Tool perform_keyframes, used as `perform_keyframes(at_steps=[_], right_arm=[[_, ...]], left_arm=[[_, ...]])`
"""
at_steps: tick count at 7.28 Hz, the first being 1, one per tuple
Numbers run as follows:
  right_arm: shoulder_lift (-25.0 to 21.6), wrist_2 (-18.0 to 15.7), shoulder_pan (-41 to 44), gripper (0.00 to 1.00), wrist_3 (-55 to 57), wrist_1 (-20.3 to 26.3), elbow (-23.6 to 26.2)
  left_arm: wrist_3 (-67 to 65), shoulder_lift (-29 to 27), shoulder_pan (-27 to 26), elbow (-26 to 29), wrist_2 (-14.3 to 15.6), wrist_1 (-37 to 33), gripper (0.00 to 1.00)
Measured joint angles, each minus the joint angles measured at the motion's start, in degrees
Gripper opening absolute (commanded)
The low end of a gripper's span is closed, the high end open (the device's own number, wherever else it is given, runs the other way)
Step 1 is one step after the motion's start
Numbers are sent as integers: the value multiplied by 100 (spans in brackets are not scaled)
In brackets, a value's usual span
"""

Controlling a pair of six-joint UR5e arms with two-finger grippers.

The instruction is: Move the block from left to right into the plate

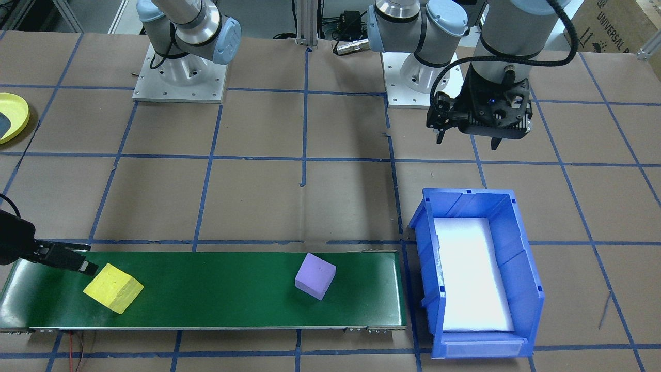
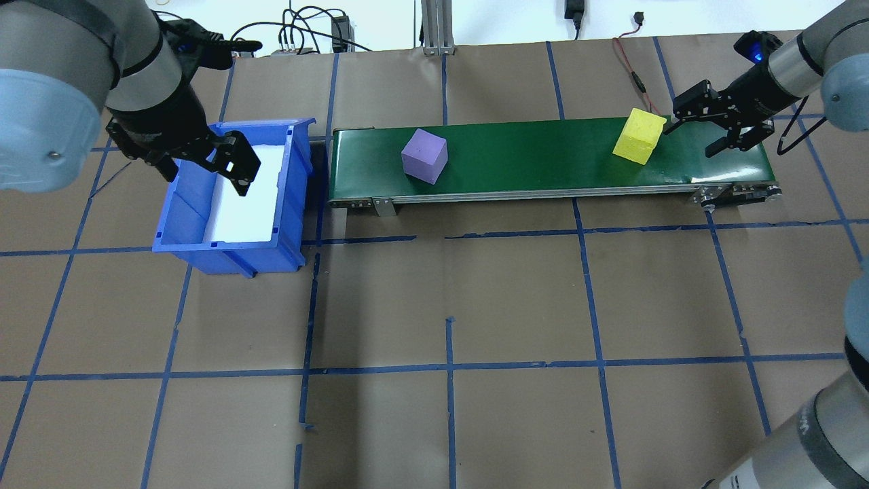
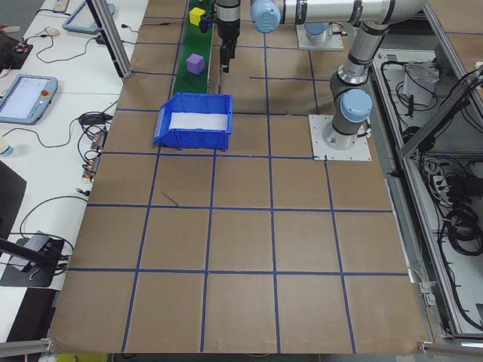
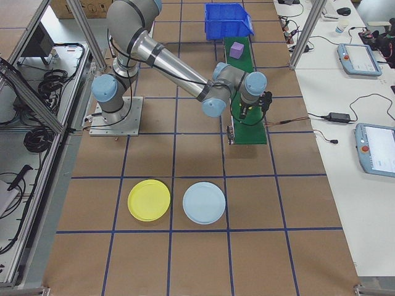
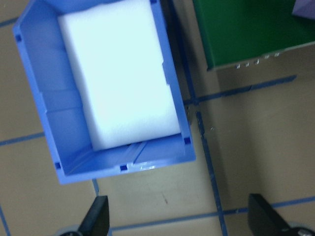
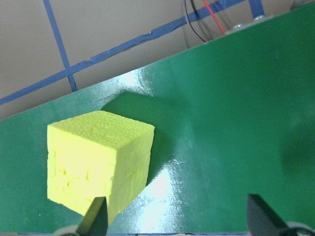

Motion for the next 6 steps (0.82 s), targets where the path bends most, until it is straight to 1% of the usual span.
perform_keyframes(at_steps=[2, 4, 6], right_arm=[[1, 49, 2, 100, -2, -26, 6], [49, 65, 2, 100, 19, -59, -7], [125, 81, 2, 100, 59, -171, -26]], left_arm=[[-37, 298, 54, 4, 58, -470, 100], [-79, 382, 74, 48, 1, -546, 100], [-89, 266, 99, 273, -18, -512, 100]])
